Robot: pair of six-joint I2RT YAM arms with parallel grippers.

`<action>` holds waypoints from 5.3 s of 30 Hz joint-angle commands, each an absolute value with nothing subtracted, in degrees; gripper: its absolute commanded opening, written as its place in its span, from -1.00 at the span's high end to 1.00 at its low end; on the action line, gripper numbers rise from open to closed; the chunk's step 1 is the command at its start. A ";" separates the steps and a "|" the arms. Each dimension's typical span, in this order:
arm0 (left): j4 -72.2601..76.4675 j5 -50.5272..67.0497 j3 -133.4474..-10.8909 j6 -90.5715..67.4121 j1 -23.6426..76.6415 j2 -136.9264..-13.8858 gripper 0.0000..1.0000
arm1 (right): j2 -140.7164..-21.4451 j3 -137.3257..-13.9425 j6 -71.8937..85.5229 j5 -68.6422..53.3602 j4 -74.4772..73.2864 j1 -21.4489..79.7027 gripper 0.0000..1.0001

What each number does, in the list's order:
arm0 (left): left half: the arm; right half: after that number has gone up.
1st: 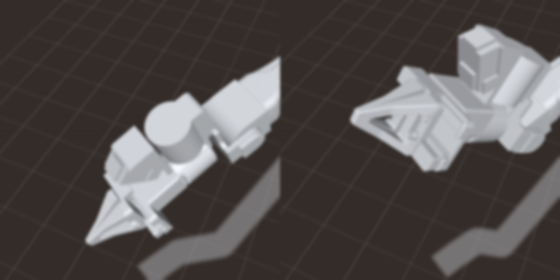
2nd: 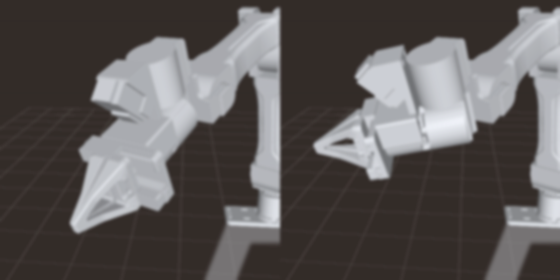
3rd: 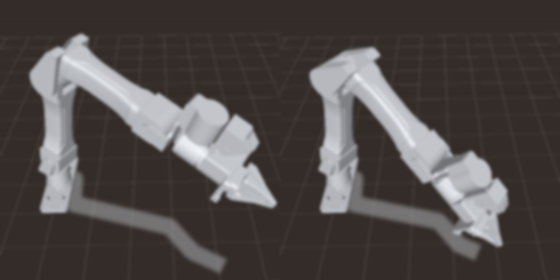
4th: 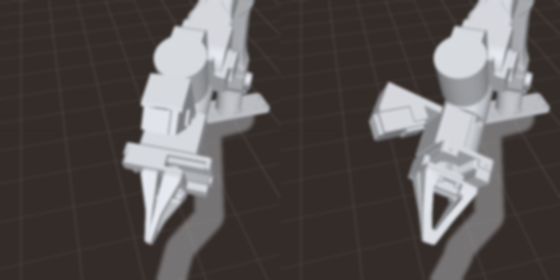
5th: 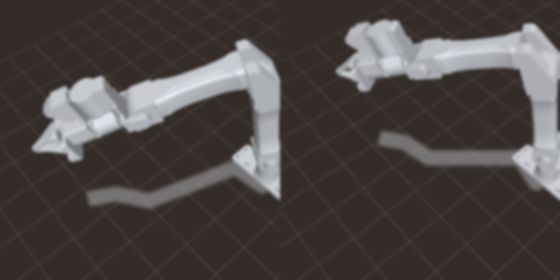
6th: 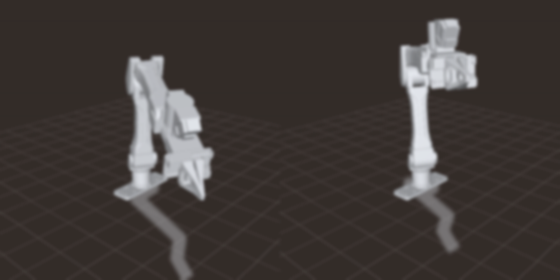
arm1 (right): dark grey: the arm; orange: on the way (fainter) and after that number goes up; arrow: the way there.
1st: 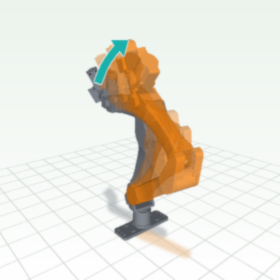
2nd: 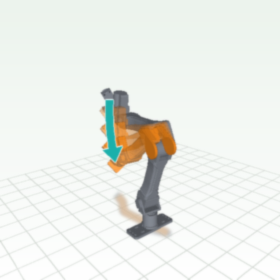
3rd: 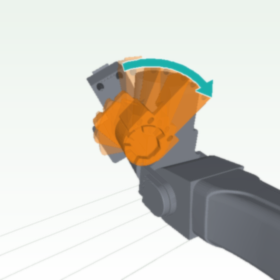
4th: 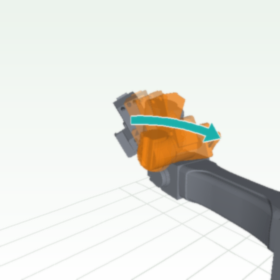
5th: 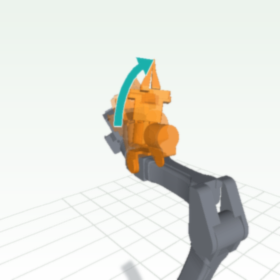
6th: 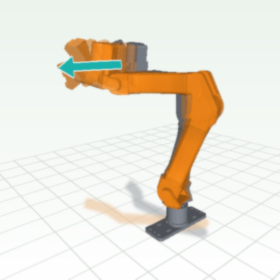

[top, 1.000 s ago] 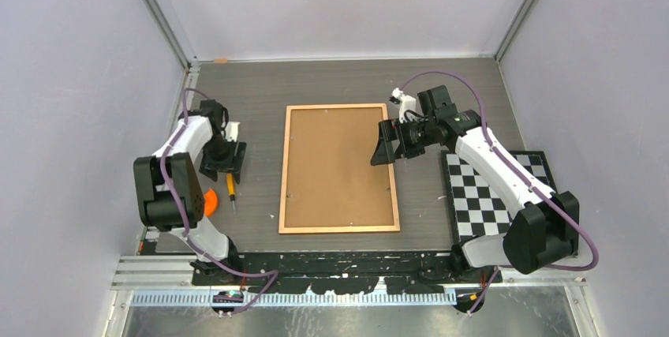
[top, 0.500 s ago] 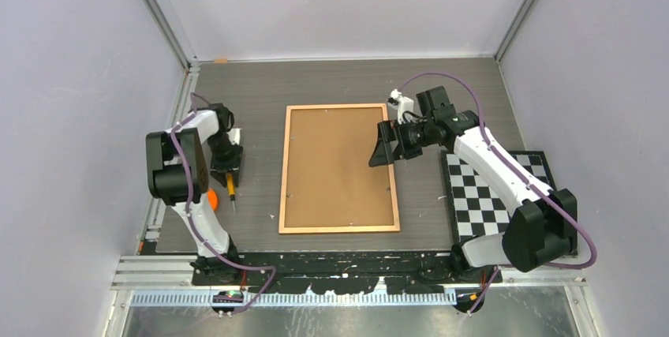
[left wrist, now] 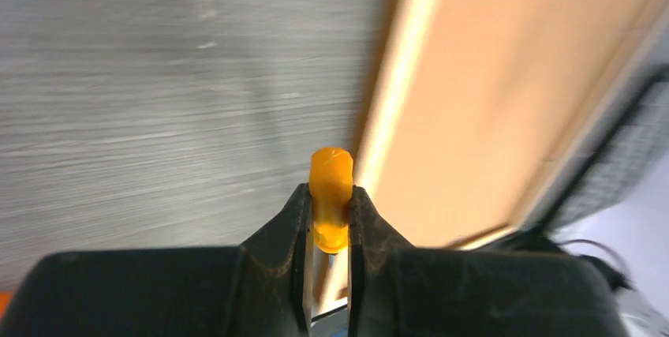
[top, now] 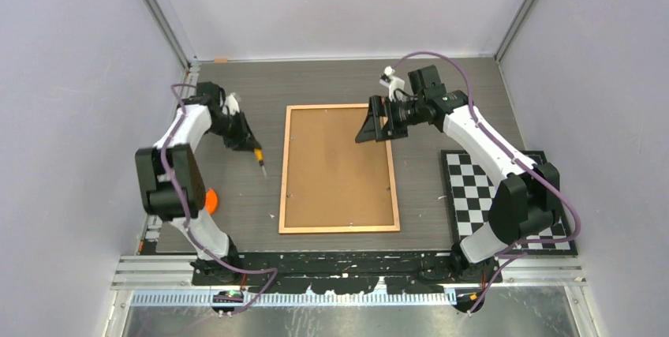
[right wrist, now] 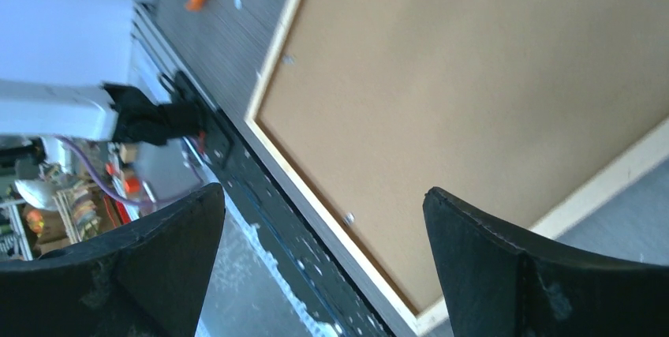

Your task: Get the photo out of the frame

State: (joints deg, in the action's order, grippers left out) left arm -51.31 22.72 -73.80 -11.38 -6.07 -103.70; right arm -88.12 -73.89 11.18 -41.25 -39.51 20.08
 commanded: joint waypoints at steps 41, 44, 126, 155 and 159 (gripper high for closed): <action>-35.30 61.25 -72.46 -24.23 2.46 -65.40 -0.59 | -96.31 -95.71 11.74 -51.60 -33.44 39.81 0.99; -43.27 65.02 -74.25 -16.29 2.54 -66.84 -0.78 | -95.23 -95.89 5.14 -51.52 -38.45 39.88 0.99; -51.08 42.46 -66.71 -6.81 7.50 -67.52 1.00 | -120.18 -92.19 -47.42 -5.26 -49.63 23.41 -0.77; -55.80 35.99 -66.22 11.21 11.18 -70.09 1.00 | -108.96 -86.92 -46.65 -12.21 -51.49 17.23 -0.73; -51.58 31.02 -62.87 14.86 14.92 -68.74 1.00 | -98.46 -78.91 -43.41 -17.58 -49.27 23.07 -0.74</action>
